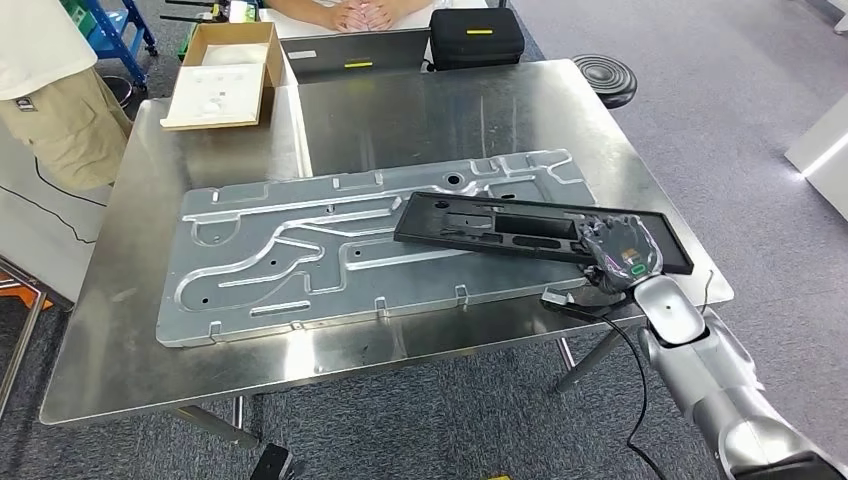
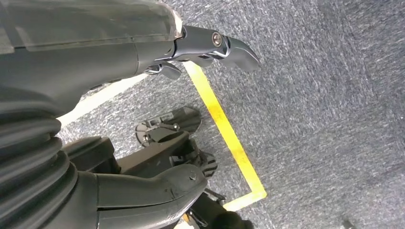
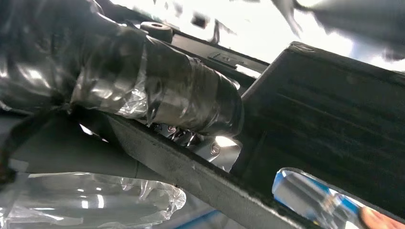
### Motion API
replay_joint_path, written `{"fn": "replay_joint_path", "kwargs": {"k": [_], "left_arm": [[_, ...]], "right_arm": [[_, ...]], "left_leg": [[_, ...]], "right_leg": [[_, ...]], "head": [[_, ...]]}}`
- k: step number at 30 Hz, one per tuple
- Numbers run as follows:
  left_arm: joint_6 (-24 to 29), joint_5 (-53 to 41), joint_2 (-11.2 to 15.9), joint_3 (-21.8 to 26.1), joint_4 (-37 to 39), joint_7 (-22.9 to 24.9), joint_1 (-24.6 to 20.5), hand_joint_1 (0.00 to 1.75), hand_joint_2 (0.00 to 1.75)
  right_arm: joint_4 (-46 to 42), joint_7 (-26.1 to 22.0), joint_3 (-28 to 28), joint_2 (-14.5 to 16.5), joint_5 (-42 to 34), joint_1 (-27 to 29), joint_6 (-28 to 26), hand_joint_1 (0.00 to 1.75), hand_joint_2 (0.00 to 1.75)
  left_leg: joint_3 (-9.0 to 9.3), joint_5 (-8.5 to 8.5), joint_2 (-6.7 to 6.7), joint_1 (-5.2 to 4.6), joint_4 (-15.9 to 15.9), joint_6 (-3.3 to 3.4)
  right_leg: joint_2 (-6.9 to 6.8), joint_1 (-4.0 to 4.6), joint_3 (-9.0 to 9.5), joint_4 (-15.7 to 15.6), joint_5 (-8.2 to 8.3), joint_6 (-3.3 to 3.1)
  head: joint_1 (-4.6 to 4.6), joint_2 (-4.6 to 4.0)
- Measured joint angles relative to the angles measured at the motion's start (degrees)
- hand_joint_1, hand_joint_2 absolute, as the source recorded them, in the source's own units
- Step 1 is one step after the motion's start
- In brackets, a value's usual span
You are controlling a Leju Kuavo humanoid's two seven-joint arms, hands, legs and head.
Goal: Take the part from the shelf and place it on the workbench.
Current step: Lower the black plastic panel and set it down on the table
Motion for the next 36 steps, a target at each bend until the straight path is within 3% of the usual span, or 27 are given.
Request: {"fn": "replay_joint_path", "kwargs": {"k": [2, 3, 5, 8, 11, 12, 13, 14, 17, 19, 21, 23, 25, 27, 28, 29, 31, 33, 36], "left_arm": [[-0.1, 0.0, 0.0, -0.3, 0.0, 0.0, -0.1, 0.00, 1.75], [-0.2, 0.0, 0.0, -0.4, 0.0, 0.0, -0.1, 0.00, 1.75], [-0.3, 0.0, 0.0, -0.8, 0.0, 0.1, 0.0, 0.00, 1.75], [-0.5, 0.1, 0.1, -1.2, 0.0, 0.2, 0.0, 0.00, 1.75], [-0.7, 0.1, 0.1, -1.3, 0.0, 0.2, 0.0, 0.00, 1.75], [-0.8, 0.1, 0.1, -1.3, 0.0, 0.3, 0.0, 0.00, 1.75], [-0.8, 0.2, 0.1, -1.3, 0.0, 0.3, 0.1, 0.00, 1.75], [-0.9, 0.2, 0.1, -1.4, 0.0, 0.3, 0.1, 0.00, 1.75], [-0.8, 0.1, 0.2, -1.7, 0.0, 0.3, -0.1, 0.00, 1.75], [-0.8, 0.0, 0.2, -2.0, 0.0, 0.3, -0.1, 0.00, 1.75], [-0.8, 0.0, 0.2, -2.3, 0.0, 0.3, -0.1, 0.00, 1.75], [-0.7, -0.1, 0.2, -2.5, 0.0, 0.3, -0.1, 0.00, 1.75], [-0.5, -0.3, 0.2, -2.6, 0.0, 0.4, -0.2, 0.00, 1.75], [0.5, -1.0, 0.2, -2.9, 0.0, 1.0, -0.1, 0.00, 1.75], [1.1, -1.4, 0.2, -3.2, 0.0, 1.3, -0.1, 0.00, 1.31], [1.4, -1.6, 0.2, -3.5, 0.0, 1.6, -0.1, 0.00, 0.87], [0.8, -0.8, 0.2, -3.8, 0.0, 1.5, -0.2, 0.00, 0.00], [-0.3, 0.4, 0.2, -3.8, 0.0, 1.3, -0.2, 0.00, 0.00], [-0.5, 1.0, 0.2, -3.8, 0.0, 1.5, -0.2, 0.00, 0.00]], "right_arm": [[0.0, 1.8, 4.9, -1.3, 0.0, -3.1, -1.7, 1.75, 0.00], [-0.3, 2.5, 7.3, -2.0, 0.0, -4.5, -2.3, 1.75, 0.00], [-1.3, 3.4, 11.5, -3.1, 0.0, -6.6, -3.0, 1.75, 0.00], [-3.5, 4.1, 16.1, -4.3, 0.0, -8.7, -3.3, 1.75, 0.00], [-5.8, 5.0, 19.9, -4.6, 0.0, -9.9, -3.8, 1.75, 0.00], [-6.5, 5.3, 21.0, -4.7, 0.0, -10.1, -4.1, 1.75, 0.00], [-7.2, 5.4, 22.1, -4.7, 0.0, -10.2, -4.2, 1.75, 0.00], [-8.0, 5.5, 23.1, -4.7, 0.0, -10.2, -4.3, 1.75, 0.00], [-10.0, 5.9, 25.3, -4.6, 0.0, -10.3, -4.4, 1.75, 0.00], [-10.9, 6.1, 26.3, -4.5, 0.0, -10.5, -4.4, 1.75, 0.00], [-11.4, 6.2, 27.2, -4.4, 0.0, -10.6, -4.4, 1.75, 0.00], [-11.8, 6.3, 27.9, -4.4, 0.0, -10.6, -4.4, 0.87, 0.87], [-12.0, 6.3, 28.5, -4.4, 0.0, -10.7, -4.6, 0.00, 1.75], [-12.0, 6.1, 28.9, -4.4, 0.0, -10.7, -5.0, 0.00, 1.75], [-12.0, 6.0, 29.1, -4.3, 0.0, -10.5, -5.3, 0.00, 1.75], [-12.0, 6.0, 29.3, -4.2, 0.0, -10.3, -5.5, 0.00, 1.75], [-12.0, 6.2, 29.5, -3.9, 0.0, -10.0, -6.2, 0.00, 1.75], [-12.0, 6.3, 29.6, -3.5, 0.0, -9.9, -7.1, 0.00, 1.75], [-12.0, 5.4, 29.3, -3.1, 0.0, -9.4, -8.1, 0.00, 1.75]], "left_leg": [[-0.17, -0.52, -0.01, -0.11, 0.7, -0.29], [-0.31, -0.68, 0.00, -0.18, 1.0, -0.49], [-0.48, -0.74, 0.01, -0.25, 1.1, -0.92], [-1.02, -2.04, 0.05, -0.32, 2.5, -1.86], [-5.53, -6.91, 0.11, 0.28, 12.2, -2.89], [-7.20, -7.94, 0.12, 0.53, 15.5, -3.16], [-8.12, -7.92, 0.12, 0.76, 17.0, -3.38], [-7.98, -6.76, 0.13, 0.96, 16.3, -3.55], [-3.12, -0.92, 0.17, 1.28, 5.2, -3.65], [-1.31, 0.11, 0.11, 1.16, 1.2, -3.35], [-1.19, 0.13, 0.02, 1.05, 0.8, -2.73], [-0.97, 0.53, 0.03, 1.21, 0.2, -1.90], [-0.81, 0.79, 0.10, 1.29, -0.2, -1.25], [-0.82, 0.73, 0.13, 1.04, -0.2, -0.97], [-0.81, 0.67, 0.13, 0.89, -0.1, -0.88], [-0.80, 0.60, 0.09, 0.77, 0.0, -0.82], [-0.76, 0.37, 0.00, 0.58, 0.3, -0.80], [-0.89, 0.07, -0.04, 0.31, 0.7, -1.07], [-1.01, -0.05, -0.01, 0.22, 0.7, -1.77]], "right_leg": [[0.02, 0.28, 3.32, -7.1, 2.93, -0.47], [0.04, 0.49, 4.27, -9.2, 3.45, -0.67], [0.10, 0.84, 4.59, -10.2, 3.38, -1.00], [0.03, 0.23, 4.93, -10.9, 3.62, -1.82], [-0.05, 0.00, 5.15, -11.2, 3.70, -2.39], [-0.06, -0.01, 5.16, -11.2, 3.68, -2.41], [-0.06, -0.04, 5.19, -11.1, 3.64, -2.40], [-0.05, -0.11, 5.24, -11.1, 3.59, -2.32], [-0.02, -0.24, 5.47, -10.9, 3.26, -1.70], [-0.01, -0.07, 5.42, -10.9, 3.24, -1.02], [-0.03, -0.01, 5.51, -11.2, 3.43, -0.27], [-0.06, -0.15, 5.26, -10.5, 2.66, 0.24], [-0.04, -0.16, 2.96, -5.3, -0.43, 0.43], [-0.02, -0.08, -0.70, 2.4, -3.70, 0.50], [-0.02, -0.06, -1.83, 4.5, -4.07, 0.46], [-0.02, -0.04, -1.91, 4.5, -3.28, 0.33], [-0.03, 0.11, 0.91, -1.7, 0.59, -0.21], [-0.06, 0.53, 4.11, -8.4, 3.01, -0.85], [0.03, 0.87, 4.97, -10.6, 3.17, -1.37]], "head": [[0.00, 0.00], [0.00, 0.00], [0.01, 0.00], [-0.01, 0.00], [-0.06, 0.01], [-0.06, 0.01], [-0.06, 0.01], [-0.07, 0.00], [-0.07, 0.00], [-0.05, 0.00], [-0.04, 0.00], [-0.03, 0.00], [-0.02, 0.00], [-0.02, 0.00], [-0.02, 0.00], [-0.02, 0.00], [-0.02, 0.00], [-0.03, 0.00], [-0.04, 0.00]]}}
